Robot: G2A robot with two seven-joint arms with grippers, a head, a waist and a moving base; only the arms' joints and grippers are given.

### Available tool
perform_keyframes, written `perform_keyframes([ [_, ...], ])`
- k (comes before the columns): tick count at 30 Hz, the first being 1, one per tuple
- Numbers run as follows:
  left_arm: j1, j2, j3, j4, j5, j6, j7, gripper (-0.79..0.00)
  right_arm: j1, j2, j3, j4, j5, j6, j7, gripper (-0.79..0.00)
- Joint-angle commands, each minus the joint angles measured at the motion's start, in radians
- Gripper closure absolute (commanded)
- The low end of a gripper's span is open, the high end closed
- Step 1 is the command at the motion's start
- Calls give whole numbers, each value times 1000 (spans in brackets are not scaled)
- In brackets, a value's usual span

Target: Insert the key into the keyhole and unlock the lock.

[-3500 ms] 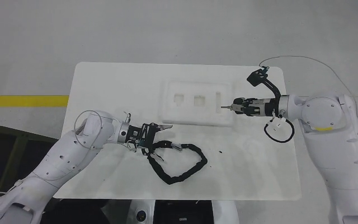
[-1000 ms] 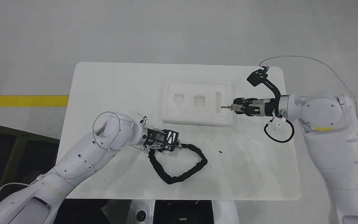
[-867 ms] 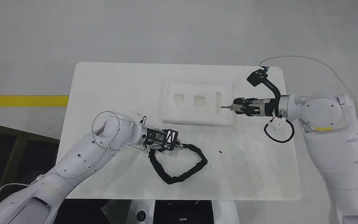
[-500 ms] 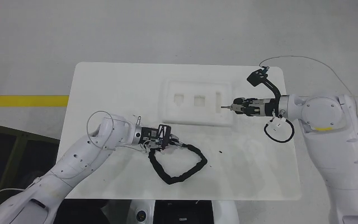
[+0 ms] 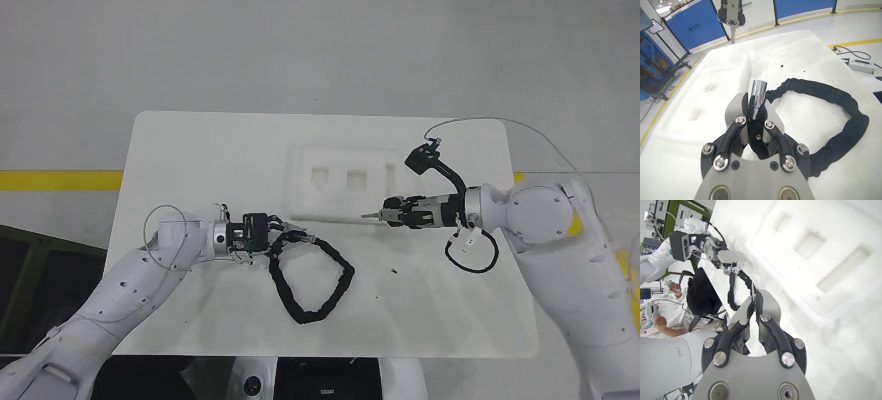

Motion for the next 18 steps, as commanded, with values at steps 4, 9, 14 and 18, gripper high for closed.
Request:
perform_keyframes([
  [4,22,1,-19,8,5,108,53,0,27,-14,-86,-37,19,29,-15,0],
  [9,33,-3,-27,16,-19,117,74,0,54,-27,-148,-38,12,49,-53,0],
  [14,40,-9,-30,30,-47,121,83,0,63,-42,-199,-35,5,62,-140,0],
  [18,43,-15,-24,43,-53,116,90,0,71,-54,-234,-27,6,68,-200,0],
])
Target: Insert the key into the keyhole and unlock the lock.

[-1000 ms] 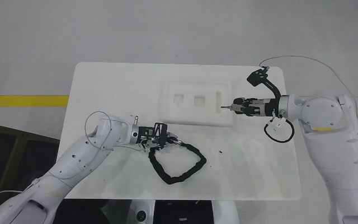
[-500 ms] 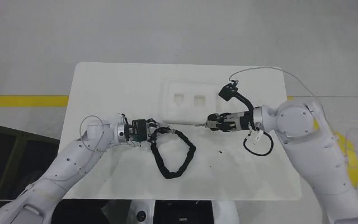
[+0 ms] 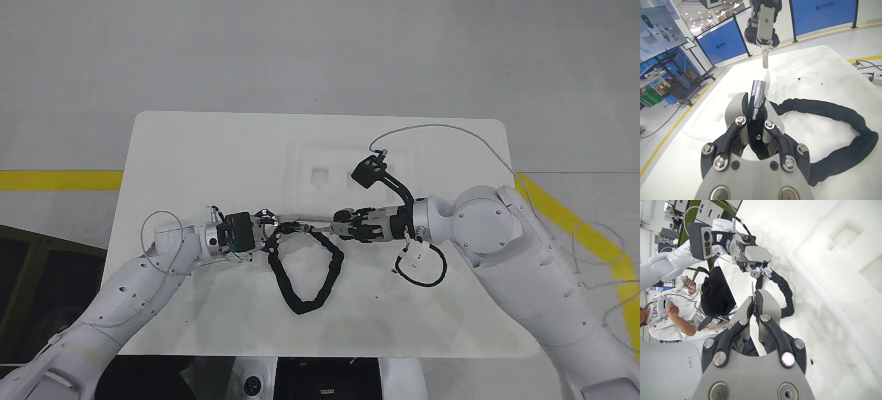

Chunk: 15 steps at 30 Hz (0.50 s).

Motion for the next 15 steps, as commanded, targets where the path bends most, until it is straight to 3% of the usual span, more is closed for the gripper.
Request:
perform_keyframes([
  [1,0,-3,3,7,-3,0,3,0,6,-5,-15,5,-6,6,-21,0],
  [15,-2,-10,8,20,-6,6,8,0,11,-9,-26,10,-3,9,-33,0],
])
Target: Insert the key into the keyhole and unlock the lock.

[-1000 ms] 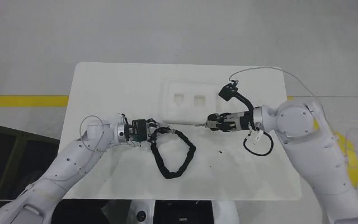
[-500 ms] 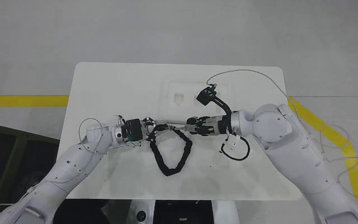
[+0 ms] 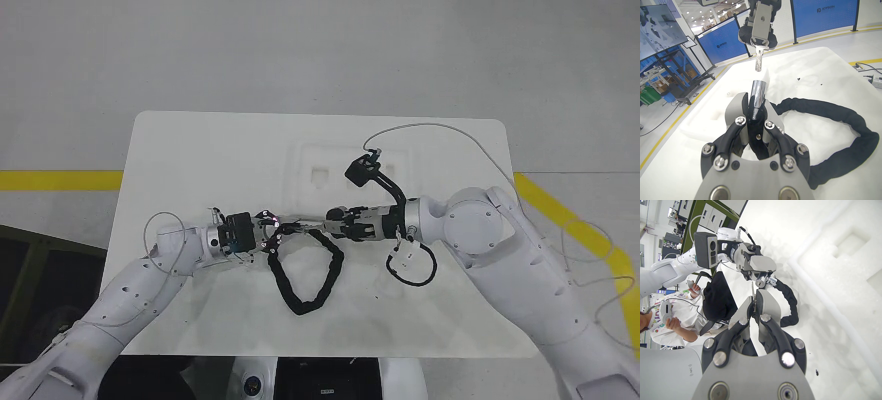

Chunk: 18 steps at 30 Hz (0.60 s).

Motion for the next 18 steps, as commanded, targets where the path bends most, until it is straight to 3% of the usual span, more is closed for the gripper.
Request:
perform_keyframes([
  [1,0,0,0,0,0,0,0,0,0,0,0,0,0,0,0,0],
  [7,25,-2,-14,-24,-41,9,-9,0,-28,3,14,-18,-8,42,-27,0],
  [13,21,-4,-20,30,-28,4,65,0,-44,11,30,-80,-31,173,44,0],
  [18,11,-10,-12,59,-12,1,100,0,-51,14,33,-119,-50,217,61,0],
])
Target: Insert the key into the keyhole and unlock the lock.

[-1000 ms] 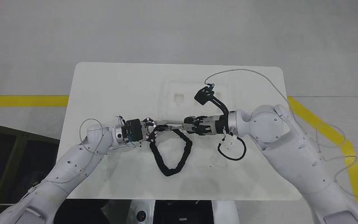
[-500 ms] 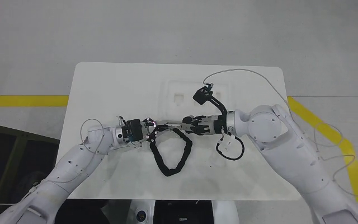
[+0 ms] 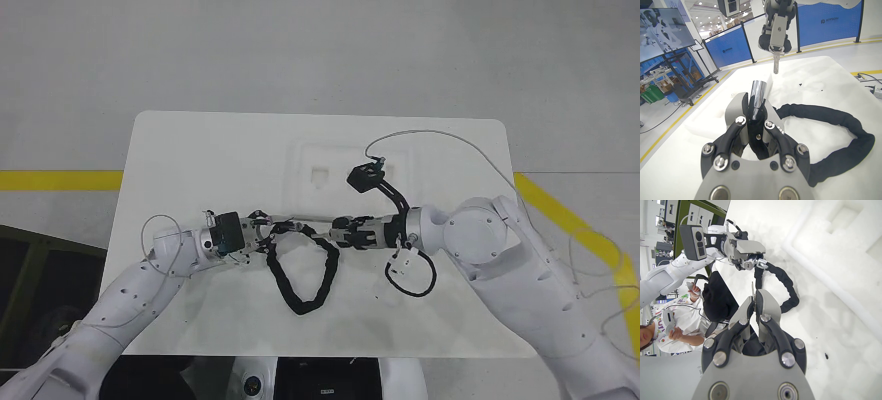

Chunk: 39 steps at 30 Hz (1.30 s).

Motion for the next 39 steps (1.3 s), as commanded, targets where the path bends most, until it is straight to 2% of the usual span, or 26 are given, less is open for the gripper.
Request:
perform_keyframes([
  [1,-3,-3,5,8,6,-3,14,0,-1,0,1,-9,-4,9,-1,0],
  [16,-23,-20,22,33,38,-4,45,0,34,-21,-51,15,0,36,-53,0],
  [39,-23,-20,22,33,38,-4,45,0,60,-35,-72,49,-17,57,-53,0],
])
